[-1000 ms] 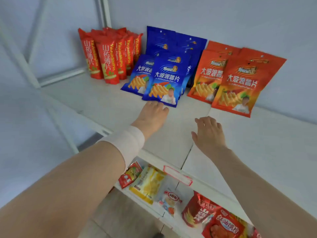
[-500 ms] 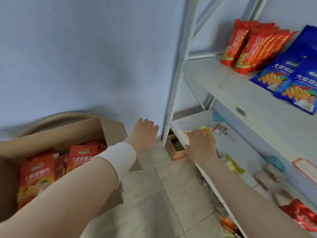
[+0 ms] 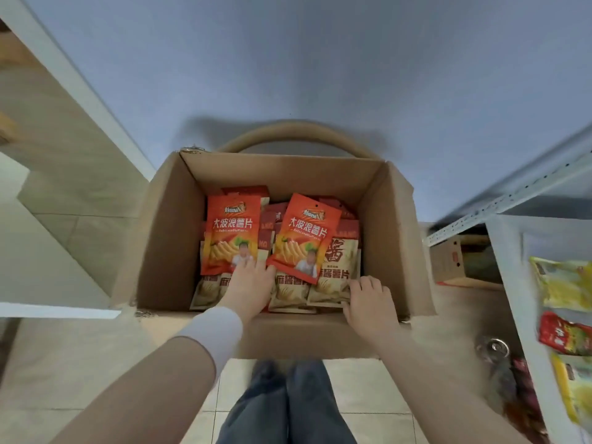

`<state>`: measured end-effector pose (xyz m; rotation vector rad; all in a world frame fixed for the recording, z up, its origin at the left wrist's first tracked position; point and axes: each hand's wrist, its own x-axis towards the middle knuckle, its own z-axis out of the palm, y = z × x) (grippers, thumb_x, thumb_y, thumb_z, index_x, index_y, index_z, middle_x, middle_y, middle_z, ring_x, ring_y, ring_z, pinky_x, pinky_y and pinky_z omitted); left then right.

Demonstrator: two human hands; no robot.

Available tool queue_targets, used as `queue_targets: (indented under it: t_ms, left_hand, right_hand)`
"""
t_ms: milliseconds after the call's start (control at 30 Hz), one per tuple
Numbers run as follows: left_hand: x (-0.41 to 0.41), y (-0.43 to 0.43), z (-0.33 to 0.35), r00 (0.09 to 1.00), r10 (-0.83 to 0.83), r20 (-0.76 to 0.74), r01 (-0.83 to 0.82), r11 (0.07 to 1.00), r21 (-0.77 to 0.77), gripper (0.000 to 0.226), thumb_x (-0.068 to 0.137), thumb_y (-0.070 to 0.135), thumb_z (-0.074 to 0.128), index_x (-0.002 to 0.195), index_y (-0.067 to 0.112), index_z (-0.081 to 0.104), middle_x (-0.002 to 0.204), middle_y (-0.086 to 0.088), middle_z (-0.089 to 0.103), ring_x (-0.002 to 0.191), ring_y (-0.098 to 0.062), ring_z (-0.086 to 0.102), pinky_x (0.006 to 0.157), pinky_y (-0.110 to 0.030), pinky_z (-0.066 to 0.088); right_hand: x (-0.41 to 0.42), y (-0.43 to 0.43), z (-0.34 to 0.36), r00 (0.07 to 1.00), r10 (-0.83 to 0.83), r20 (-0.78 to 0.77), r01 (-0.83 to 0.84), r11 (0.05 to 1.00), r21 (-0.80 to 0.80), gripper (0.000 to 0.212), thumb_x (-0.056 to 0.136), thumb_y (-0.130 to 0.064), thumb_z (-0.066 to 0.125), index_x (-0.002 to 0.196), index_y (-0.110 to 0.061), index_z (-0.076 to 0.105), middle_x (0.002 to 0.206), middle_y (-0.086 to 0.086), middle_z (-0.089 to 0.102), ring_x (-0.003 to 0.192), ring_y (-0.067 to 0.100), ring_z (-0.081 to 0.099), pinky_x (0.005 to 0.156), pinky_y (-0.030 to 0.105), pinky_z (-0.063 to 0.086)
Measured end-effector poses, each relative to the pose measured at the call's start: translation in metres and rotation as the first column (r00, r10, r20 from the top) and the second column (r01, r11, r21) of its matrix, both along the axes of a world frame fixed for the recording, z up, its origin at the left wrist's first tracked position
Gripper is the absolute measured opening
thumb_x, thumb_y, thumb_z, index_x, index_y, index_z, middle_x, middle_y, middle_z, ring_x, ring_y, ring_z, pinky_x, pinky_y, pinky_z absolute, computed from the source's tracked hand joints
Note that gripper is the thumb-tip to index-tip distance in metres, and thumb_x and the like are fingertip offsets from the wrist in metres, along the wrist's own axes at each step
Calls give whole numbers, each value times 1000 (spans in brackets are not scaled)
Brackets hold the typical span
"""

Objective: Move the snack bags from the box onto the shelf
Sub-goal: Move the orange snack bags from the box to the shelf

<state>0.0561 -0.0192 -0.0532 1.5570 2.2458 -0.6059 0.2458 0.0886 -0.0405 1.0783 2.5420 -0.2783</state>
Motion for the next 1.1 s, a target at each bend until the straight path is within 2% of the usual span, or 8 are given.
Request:
queue_targets:
  t_ms: [100,233,400,533,767,867,1033,1100]
  left_hand:
    - [-25,-7,-20,986,146,80,-144,989,-24,57,94,26,48,144,9,25,143,-14,40,131,-30,38,105,-38,33]
    - [-54,-8,-57,841,479,252,-488,872,-31,53,92,33,52,138,14,34,130,-8,50,120,-26,48,96,-35,38]
    - [-101,9,-118,457,790,408,-842,533,-89,64,88,42,57,138,10,33,135,-15,43,123,-32,44,99,-42,40]
    - [-143,28,-158,204,860,468,-966,255,-49,68,83,37,65,138,12,32,138,-17,38,127,-35,39,104,-45,34]
    - [-173,38,-194,155,887,436,-988,149,49,91,76,38,73,144,12,18,138,-17,39,127,-35,40,105,-46,33]
    - [-177,37,-192,141,901,410,-987,99,123,80,76,30,75,138,9,29,135,-18,43,124,-34,44,102,-43,36]
    - [-190,35,-187,87,824,560,-991,130,-37,54,75,32,76,120,12,52,123,-14,50,107,-32,56,87,-34,43]
    - [-194,33,-182,-37,759,650,-984,85,-155,53,75,29,77,119,14,53,123,-12,55,107,-29,58,92,-39,47]
  right_hand:
    - [-28,6,-24,999,33,40,-30,997,-78,43,94,-34,42,133,-15,40,135,6,45,126,23,40,101,35,36]
    - [-56,19,-61,995,-11,103,32,978,-208,49,93,-37,44,136,-14,37,135,7,44,125,24,41,103,35,36]
    - [-93,49,-125,956,-281,87,294,891,-345,50,88,-42,54,130,-16,42,125,8,51,115,24,51,94,36,45]
    - [-120,67,-172,819,-568,84,547,727,-415,51,87,-47,53,126,-16,41,120,12,53,110,31,53,84,37,45]
    - [-159,63,-209,507,-861,42,791,446,-419,94,69,-33,79,139,-2,24,134,22,42,126,38,40,103,46,37]
    - [-164,63,-211,367,-930,32,839,317,-442,81,63,-29,82,125,-1,38,122,21,54,115,37,52,97,45,44]
    - [-167,71,-198,274,-943,190,786,105,-609,20,77,-28,73,82,-14,59,81,2,65,84,27,61,79,33,47]
    - [-166,73,-193,281,-933,223,749,68,-659,17,78,-26,72,78,-18,57,76,0,62,78,24,59,73,32,47]
